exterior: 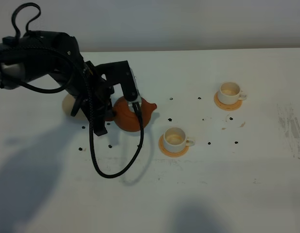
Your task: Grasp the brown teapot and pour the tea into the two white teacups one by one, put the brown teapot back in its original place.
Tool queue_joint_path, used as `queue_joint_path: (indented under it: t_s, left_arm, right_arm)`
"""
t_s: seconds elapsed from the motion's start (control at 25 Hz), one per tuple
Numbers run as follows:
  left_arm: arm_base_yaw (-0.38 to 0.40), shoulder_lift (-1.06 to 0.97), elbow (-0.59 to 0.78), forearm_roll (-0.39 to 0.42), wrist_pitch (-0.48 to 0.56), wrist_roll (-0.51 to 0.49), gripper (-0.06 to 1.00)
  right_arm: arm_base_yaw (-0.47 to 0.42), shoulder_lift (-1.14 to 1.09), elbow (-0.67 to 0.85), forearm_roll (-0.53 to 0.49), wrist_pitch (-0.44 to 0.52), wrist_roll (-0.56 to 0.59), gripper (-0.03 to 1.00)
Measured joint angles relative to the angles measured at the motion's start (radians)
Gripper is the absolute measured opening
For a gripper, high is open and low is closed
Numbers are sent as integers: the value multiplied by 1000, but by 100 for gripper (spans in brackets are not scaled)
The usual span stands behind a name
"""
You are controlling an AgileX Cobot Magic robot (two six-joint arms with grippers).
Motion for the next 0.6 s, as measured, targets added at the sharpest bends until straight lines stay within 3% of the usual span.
queue_joint_path:
  t_s: [0.6]
  left_arm:
    - [-51, 50, -54, 47, -84, 150, 8]
  right_arm:
    - [0, 0, 0, 0, -1, 0, 49]
